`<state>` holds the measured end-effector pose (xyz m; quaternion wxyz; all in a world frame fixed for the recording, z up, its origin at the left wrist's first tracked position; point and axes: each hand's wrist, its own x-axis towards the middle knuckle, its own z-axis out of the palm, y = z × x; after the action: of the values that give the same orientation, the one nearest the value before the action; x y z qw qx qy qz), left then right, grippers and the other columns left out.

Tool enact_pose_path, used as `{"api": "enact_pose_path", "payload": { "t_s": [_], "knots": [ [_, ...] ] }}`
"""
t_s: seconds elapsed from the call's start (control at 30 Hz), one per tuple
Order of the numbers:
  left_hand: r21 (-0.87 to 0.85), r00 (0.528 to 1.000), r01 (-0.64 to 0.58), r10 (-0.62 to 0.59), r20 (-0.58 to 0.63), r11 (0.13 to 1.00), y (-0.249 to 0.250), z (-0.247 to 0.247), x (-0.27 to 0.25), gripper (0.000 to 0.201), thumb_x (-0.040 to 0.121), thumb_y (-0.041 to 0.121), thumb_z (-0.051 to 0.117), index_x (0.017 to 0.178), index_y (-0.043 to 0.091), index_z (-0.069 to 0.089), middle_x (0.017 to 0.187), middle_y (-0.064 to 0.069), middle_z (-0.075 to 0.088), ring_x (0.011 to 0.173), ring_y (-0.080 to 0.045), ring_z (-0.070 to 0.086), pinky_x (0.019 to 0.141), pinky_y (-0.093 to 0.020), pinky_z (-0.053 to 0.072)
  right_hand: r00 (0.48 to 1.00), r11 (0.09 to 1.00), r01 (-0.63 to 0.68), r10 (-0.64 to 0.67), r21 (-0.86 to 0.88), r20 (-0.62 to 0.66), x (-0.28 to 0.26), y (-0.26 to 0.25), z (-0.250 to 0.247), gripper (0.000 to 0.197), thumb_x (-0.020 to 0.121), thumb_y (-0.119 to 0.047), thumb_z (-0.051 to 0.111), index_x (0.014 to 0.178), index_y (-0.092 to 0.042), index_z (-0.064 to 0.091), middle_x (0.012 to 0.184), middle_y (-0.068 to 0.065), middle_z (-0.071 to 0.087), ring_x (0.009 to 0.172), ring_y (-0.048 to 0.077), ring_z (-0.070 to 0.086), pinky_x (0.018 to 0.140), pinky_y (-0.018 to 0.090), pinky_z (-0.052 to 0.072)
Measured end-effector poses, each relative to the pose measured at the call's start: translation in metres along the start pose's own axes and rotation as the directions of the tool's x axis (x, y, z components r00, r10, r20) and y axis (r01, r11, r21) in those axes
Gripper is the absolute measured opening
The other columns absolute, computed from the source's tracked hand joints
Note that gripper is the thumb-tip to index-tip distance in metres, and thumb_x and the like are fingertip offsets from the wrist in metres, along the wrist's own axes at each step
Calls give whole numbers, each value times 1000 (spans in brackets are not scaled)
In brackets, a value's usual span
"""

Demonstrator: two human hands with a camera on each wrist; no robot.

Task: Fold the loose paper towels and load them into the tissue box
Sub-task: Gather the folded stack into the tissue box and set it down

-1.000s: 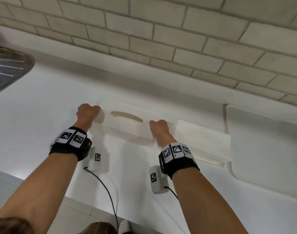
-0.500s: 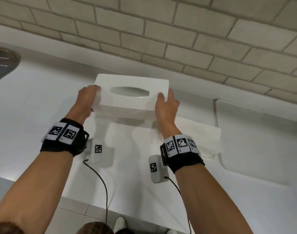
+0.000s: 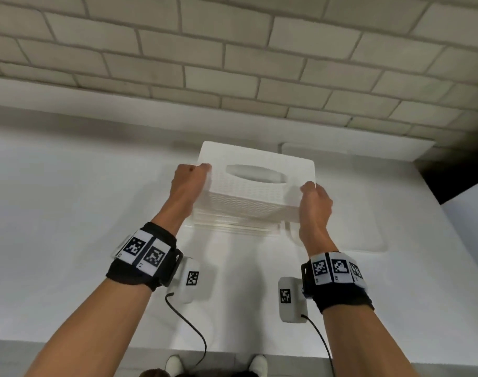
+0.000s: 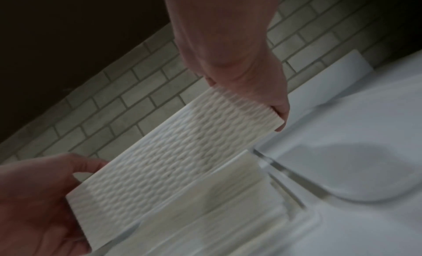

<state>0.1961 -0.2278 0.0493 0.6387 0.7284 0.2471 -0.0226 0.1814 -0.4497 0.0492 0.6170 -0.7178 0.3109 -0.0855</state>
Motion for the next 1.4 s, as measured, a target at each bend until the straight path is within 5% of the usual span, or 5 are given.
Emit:
{"api": "enact_pose_path", "payload": {
  "t_s": [0.33,0.47,0.73,0.93,1.4],
  "knots": [
    [17,980,170,-167,-107,985,-42,-2,15,32,93,30,54,66,22,37,75,2,45,82,-22,46,83,-33,38,972,989,-116,133,-96,195,14,48,25,39,92,-21,47,129,-13,54,114,5,61,97,21,53,80,32,39],
    [49,980,165,-158,-121,985,-48,-1,15,36,94,31,53,66,25,31,70,7,34,65,-11,36,70,-30,35,967,990,-82,108,-117,231,19,60,26,37,93,-21,46,128,-16,57,111,1,62,101,22,55,85,32,40],
    [73,978,169,-158,-135,983,-58,-1,21,20,90,33,52,83,14,48,82,-2,48,83,-22,46,74,-34,38,983,988,-33,59,-151,172,18,71,22,46,94,-29,54,136,-13,52,133,7,59,123,25,54,108,40,42],
    [60,978,177,-169,-120,982,-67,-3,8,55,93,41,51,140,12,42,140,-7,48,127,-29,46,98,-38,38,980,984,61,-27,-165,198,9,80,17,38,97,-32,49,131,-17,58,129,3,63,122,23,54,107,38,42],
    [29,994,92,-90,-54,995,-102,-17,-34,44,94,43,52,133,22,49,129,1,57,119,-22,54,100,-41,43,960,980,168,-137,-110,242,-19,111,-17,37,99,-26,40,131,-29,59,122,-10,67,112,10,59,91,14,45]
  ]
}}
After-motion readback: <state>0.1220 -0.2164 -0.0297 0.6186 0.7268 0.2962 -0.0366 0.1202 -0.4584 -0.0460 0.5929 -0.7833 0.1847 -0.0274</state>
